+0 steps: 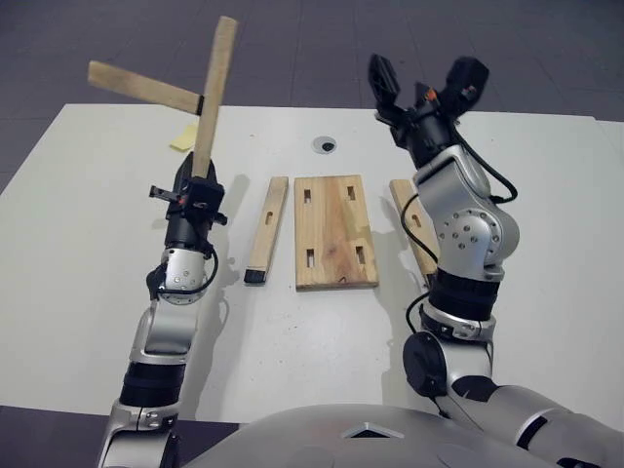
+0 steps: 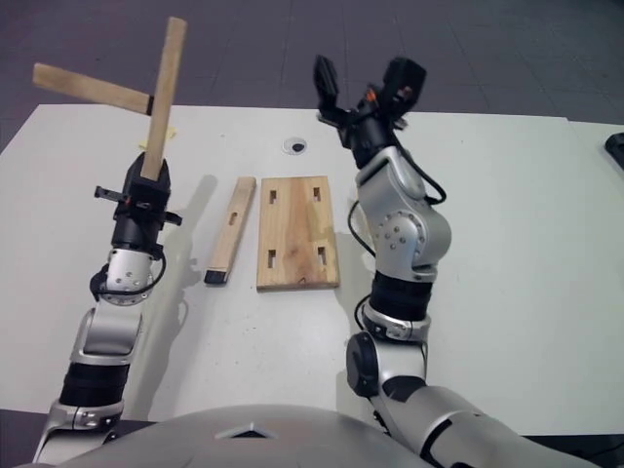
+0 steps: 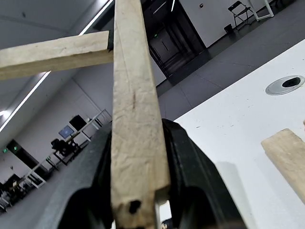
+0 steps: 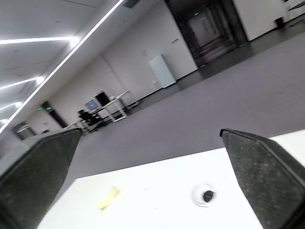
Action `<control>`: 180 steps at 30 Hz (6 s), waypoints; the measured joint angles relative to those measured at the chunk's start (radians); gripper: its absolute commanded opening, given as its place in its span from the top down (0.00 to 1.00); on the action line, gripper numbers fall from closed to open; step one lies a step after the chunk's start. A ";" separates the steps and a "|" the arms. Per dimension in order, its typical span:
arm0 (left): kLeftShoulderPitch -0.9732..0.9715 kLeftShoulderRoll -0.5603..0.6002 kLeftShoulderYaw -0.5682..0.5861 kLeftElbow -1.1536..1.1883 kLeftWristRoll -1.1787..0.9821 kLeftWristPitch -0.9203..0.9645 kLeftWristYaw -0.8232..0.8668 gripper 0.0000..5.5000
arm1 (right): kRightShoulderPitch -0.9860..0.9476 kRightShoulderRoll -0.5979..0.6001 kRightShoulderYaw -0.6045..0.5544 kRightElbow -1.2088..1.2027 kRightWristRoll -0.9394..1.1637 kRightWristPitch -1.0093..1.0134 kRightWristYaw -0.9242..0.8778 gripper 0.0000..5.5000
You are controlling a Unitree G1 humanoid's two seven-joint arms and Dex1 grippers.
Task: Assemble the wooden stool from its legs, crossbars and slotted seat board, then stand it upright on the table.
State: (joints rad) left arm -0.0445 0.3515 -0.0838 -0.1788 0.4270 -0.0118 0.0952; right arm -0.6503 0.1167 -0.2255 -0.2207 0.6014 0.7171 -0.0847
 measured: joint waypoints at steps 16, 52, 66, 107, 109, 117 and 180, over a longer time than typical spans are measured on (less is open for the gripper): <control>-0.050 -0.012 -0.126 0.090 0.219 -0.153 0.089 0.79 | -0.165 -0.002 -0.090 0.354 0.433 -0.031 -0.149 0.02; -0.087 -0.026 -0.166 0.125 0.317 -0.195 0.151 0.79 | -0.228 -0.002 0.031 0.380 0.621 -0.091 -0.308 0.72; -0.082 -0.007 -0.150 0.120 0.324 -0.215 0.158 0.79 | -0.209 -0.002 0.039 0.330 0.612 -0.063 -0.343 0.79; -0.038 0.320 -0.305 -0.282 -0.093 -0.114 -0.875 0.02 | 0.013 -0.279 -0.134 0.039 0.374 -0.084 -0.202 0.81; -0.030 0.326 -0.349 -0.258 -0.034 -0.134 -0.882 0.02 | 0.013 -0.266 -0.125 0.043 0.371 -0.083 -0.202 0.81; -0.121 0.237 -0.406 -0.031 0.203 -0.158 -0.710 0.02 | 0.014 -0.225 -0.106 0.039 0.371 -0.073 -0.202 0.81; -0.297 -0.379 0.249 -0.057 -0.626 0.540 -0.009 0.02 | 0.514 -0.182 0.216 -0.197 -0.213 -0.401 0.002 0.81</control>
State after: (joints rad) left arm -0.3416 -0.0274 0.1651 -0.2353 -0.1995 0.5282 0.0866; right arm -0.1361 -0.0652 -0.0092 -0.4180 0.3888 0.3158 -0.0822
